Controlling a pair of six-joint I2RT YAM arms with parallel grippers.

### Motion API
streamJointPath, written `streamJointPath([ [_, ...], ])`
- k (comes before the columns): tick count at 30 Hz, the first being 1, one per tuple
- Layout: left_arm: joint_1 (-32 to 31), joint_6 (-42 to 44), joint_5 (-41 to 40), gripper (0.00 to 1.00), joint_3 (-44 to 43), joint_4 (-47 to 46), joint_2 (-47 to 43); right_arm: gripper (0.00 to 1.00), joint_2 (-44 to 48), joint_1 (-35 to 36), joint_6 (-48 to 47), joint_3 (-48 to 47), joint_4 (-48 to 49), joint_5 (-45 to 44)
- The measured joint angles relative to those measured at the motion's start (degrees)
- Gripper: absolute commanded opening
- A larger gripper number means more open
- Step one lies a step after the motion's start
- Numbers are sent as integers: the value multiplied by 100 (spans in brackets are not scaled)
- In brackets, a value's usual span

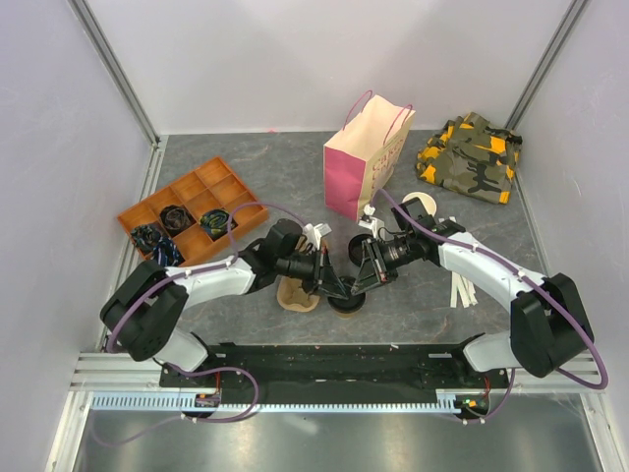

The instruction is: Pack the takeout coffee

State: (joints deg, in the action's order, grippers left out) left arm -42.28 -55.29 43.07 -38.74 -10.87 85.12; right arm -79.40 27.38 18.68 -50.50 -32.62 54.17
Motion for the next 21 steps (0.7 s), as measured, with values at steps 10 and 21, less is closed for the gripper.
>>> streamJointPath([
  [10, -72, 315, -144, 2, -485, 507, 221, 15, -24, -7, -107, 57, -9, -153],
  [21, -98, 444, -232, 2, -564, 632, 267, 12, -420, -302, -103, 225, -68, 146],
])
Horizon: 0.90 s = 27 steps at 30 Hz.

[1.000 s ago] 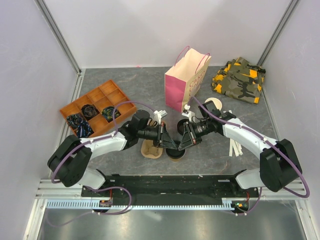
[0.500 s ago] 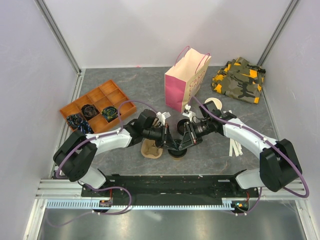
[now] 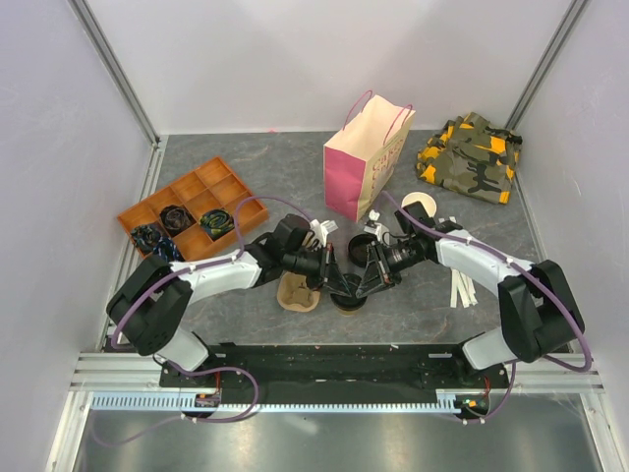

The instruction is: Pack the takeout coffee

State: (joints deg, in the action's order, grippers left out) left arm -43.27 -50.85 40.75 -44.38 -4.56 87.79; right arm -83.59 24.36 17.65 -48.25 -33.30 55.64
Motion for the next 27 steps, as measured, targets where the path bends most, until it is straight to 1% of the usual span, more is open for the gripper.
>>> streamJointPath([
  [2, 0, 0, 20, 2, -28, 15, 39, 10, -59, -44, 76, 22, 17, 63],
  [8, 2, 22, 160, 2, -44, -105, 153, 10, -166, -205, 258, 142, 133, 289],
  [13, 70, -94, 553, 2, 262, -898, 326, 9, -164, -249, 319, 216, 195, 363],
  [18, 184, -225, 1056, 2, 352, -1523, 649, 7, -166, -254, 345, 225, 227, 409],
  [24, 221, -221, 1366, 2, 203, -1674, 901, 6, -153, -262, 376, 85, 280, 317],
  [27, 221, -221, 1388, 2, 179, -1683, 922, 7, -42, -280, 599, 48, 448, 254],
])
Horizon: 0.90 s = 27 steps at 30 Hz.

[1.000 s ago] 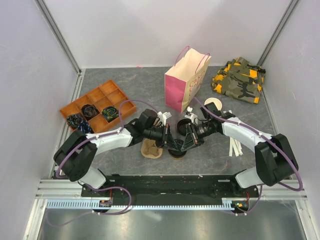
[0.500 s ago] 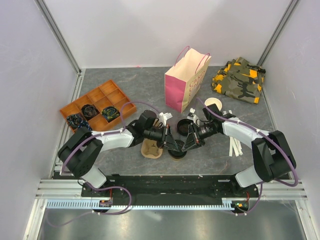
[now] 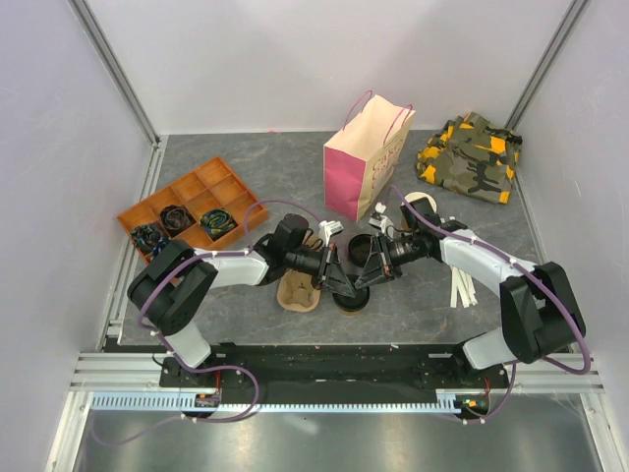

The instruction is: Pack the takeout coffee

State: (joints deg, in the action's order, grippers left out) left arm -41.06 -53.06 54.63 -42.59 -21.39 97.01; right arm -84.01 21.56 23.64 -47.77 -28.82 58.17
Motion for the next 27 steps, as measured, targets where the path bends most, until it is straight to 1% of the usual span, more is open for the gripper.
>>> streamJointPath([
  [7, 0, 2, -31, 2, 22, -2, -35, 5, 133, -4, 396, -87, 455, -20],
  [12, -2, 2, -46, 2, 22, 4, -42, 5, -164, -7, 428, -59, 638, -68],
  [16, 0, 2, -57, 2, 24, 15, -44, 5, -439, -44, 553, -20, 728, 234],
  [27, -2, 2, -85, 2, 46, -2, -48, 5, -586, -273, 750, 168, 885, 627],
])
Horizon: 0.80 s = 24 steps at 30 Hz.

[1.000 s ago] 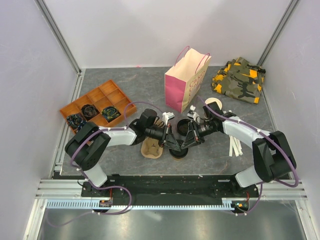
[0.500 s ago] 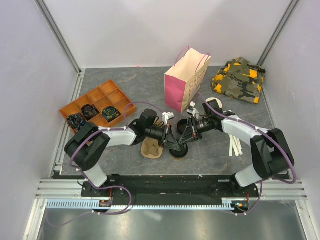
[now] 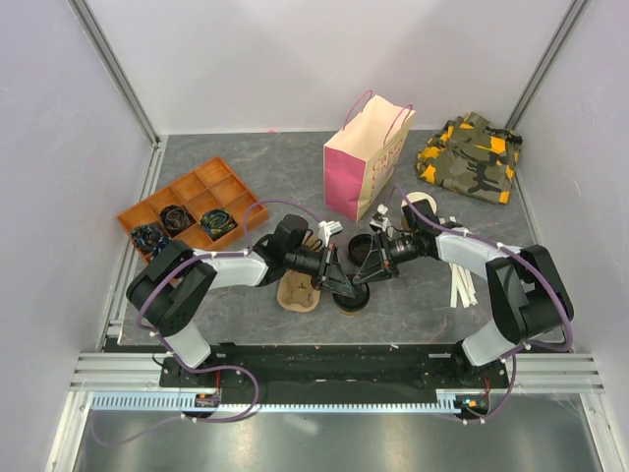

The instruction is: Pack the takeout coffee

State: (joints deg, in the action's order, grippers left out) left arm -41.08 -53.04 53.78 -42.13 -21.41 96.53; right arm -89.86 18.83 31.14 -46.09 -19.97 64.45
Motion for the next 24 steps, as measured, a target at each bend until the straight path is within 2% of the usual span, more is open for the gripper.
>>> streamJointPath([
  [10, 0, -2, -7, 2, -9, 2, 13, 6, -66, -98, 192, 85, 85, 120],
  [13, 2, -2, -9, 2, -9, 2, 11, 9, -72, -101, 184, 81, 90, 136],
  [17, 0, -2, -9, 2, -13, 9, 2, 18, 46, -103, 96, 44, 59, 59],
  [19, 0, 0, -17, 2, -13, 31, -17, 23, 245, -109, -9, 0, 9, -179],
  [24, -4, 7, -55, 2, -11, 70, -50, 28, 833, -142, -651, -503, -404, -1060],
])
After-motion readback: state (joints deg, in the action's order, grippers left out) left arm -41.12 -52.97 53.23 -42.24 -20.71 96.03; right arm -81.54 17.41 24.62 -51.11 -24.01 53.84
